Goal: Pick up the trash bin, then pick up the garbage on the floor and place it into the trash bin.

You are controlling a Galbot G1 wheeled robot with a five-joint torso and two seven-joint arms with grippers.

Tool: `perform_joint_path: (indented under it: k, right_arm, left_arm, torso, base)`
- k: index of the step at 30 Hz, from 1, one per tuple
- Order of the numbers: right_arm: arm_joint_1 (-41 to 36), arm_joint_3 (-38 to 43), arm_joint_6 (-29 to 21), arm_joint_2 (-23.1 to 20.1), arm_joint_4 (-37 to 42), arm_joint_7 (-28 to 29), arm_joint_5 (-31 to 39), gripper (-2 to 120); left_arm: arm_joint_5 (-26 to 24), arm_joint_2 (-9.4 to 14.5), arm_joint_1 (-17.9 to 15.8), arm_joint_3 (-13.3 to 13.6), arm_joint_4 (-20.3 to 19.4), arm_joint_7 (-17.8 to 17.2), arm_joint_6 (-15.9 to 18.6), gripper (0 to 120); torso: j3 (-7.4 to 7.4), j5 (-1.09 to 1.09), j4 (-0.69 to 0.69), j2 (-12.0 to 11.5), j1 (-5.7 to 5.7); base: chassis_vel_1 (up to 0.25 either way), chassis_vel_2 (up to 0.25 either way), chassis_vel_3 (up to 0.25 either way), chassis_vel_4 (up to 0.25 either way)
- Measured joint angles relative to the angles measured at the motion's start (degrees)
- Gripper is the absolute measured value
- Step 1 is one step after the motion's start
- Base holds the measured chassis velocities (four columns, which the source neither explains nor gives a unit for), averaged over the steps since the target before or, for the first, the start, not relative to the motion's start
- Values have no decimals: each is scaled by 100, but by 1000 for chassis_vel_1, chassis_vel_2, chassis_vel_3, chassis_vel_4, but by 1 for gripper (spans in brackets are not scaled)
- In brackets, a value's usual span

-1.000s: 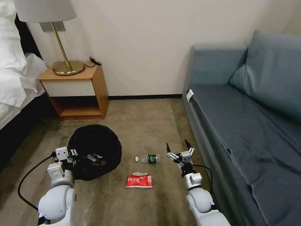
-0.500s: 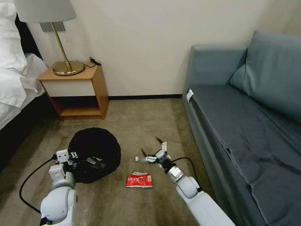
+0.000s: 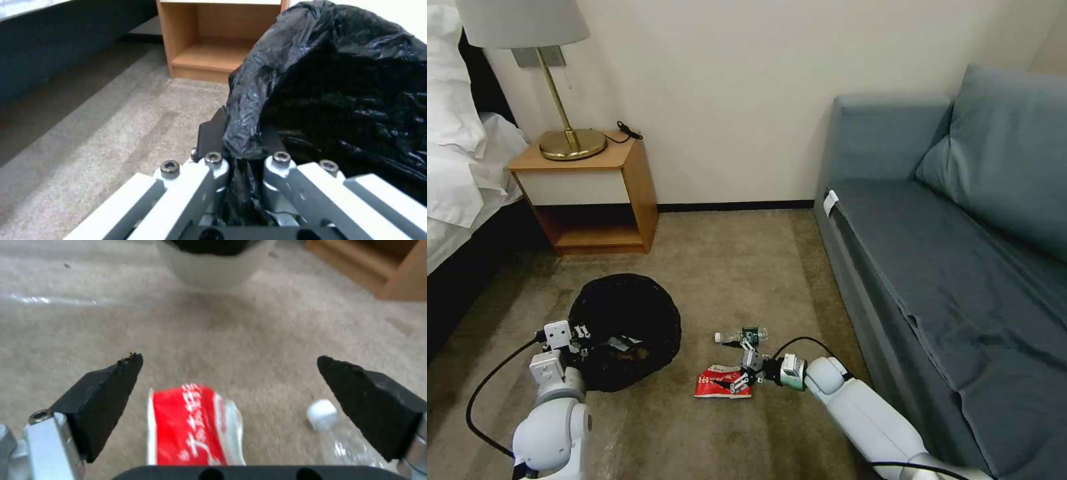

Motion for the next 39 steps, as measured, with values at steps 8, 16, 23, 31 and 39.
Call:
perform_joint_path:
  k: [8, 16, 23, 31, 39]
  right_arm:
    - [368, 37, -93, 216, -816, -173, -138, 100]
    - [543, 262, 87, 462, -1665, 68, -531, 100]
    - [582, 337, 85, 548, -1878, 230, -622, 100]
    - [588, 403, -80, 617, -2051, 236, -555, 82]
    - [499, 439, -119, 656, -2098, 233, -523, 54]
  left_arm:
    - [24, -23, 67, -23, -42, -9, -17, 4]
    - [7, -45, 116, -87, -114, -12, -22, 4]
    - [-26, -18, 102, -113, -135, -13, -23, 4]
    - [-68, -24, 137, -115, -191, -13, -22, 4]
    - [-113, -16, 190, -169, -293, -13, -21, 4]
  torso:
    - [0, 0, 1, 0, 0]
    - [0, 0, 0, 0, 0]
    - [0, 0, 0, 0, 0]
    - [0, 0, 0, 0, 0]
    - [-1, 0, 0, 0, 0]
  base:
    - [0, 0, 0, 0]
    - [0, 0, 0, 0]
    - [0, 0, 0, 0]
    - [0, 0, 0, 0]
    - [0, 0, 0, 0]
